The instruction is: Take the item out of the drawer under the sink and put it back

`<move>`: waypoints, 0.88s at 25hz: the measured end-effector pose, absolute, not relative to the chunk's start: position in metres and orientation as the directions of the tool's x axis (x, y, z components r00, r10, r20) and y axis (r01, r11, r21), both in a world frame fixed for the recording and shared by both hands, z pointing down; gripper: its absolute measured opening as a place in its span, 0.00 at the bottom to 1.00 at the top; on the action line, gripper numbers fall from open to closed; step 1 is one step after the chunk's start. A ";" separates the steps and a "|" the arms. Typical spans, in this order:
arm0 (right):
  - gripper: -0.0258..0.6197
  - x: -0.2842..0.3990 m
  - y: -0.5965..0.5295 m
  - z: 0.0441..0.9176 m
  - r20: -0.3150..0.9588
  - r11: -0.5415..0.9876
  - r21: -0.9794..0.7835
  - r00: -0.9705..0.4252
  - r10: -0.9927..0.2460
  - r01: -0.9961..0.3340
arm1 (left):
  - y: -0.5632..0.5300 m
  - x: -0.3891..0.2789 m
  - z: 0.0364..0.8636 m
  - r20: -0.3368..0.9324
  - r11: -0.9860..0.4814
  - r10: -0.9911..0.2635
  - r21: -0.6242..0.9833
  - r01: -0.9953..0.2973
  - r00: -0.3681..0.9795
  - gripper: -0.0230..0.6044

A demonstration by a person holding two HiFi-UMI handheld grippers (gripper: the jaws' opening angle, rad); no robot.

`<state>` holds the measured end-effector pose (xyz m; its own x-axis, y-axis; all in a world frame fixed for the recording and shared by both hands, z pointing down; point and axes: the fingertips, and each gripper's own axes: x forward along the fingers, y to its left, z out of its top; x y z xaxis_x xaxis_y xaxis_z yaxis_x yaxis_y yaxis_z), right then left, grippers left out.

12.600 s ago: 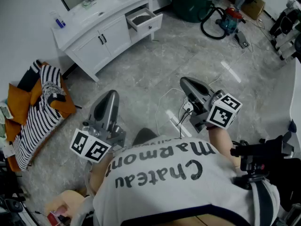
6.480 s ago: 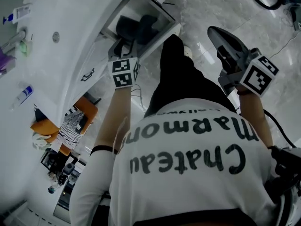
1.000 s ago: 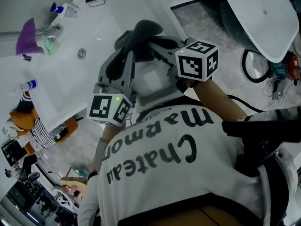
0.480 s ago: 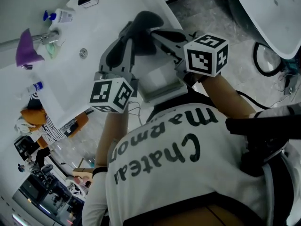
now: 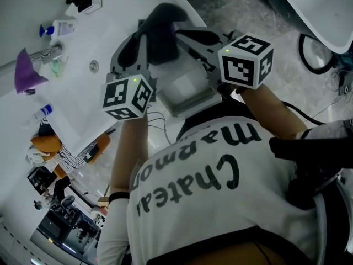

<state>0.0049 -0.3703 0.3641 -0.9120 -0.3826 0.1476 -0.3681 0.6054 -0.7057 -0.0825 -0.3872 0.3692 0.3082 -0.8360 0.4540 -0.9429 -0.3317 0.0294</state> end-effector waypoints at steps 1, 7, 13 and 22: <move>0.06 0.005 -0.370 0.365 0.146 0.605 -0.706 -0.912 -0.383 -0.368 | -0.389 -0.082 0.370 0.460 -0.343 -0.834 -0.001 -0.939 0.304 0.12; 0.06 0.008 -0.368 0.368 0.147 0.595 -0.716 -0.912 -0.382 -0.365 | -0.391 -0.082 0.381 0.486 -0.364 -0.823 -0.055 -0.930 0.293 0.12; 0.06 0.012 -0.364 0.364 0.139 0.608 -0.708 -0.915 -0.380 -0.360 | -0.391 -0.083 0.399 0.531 -0.359 -0.804 -0.076 -0.930 0.267 0.12; 0.06 0.018 -0.364 0.355 0.125 0.620 -0.697 -0.912 -0.390 -0.361 | -0.390 -0.088 0.422 0.602 -0.350 -0.762 -0.069 -0.934 0.241 0.12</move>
<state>0.0176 -0.3642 0.3548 -0.9121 -0.3904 0.1252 -0.3610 0.6199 -0.6967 -0.0881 -0.3904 0.4221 0.2412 -0.7616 0.6015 -0.9340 -0.3505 -0.0692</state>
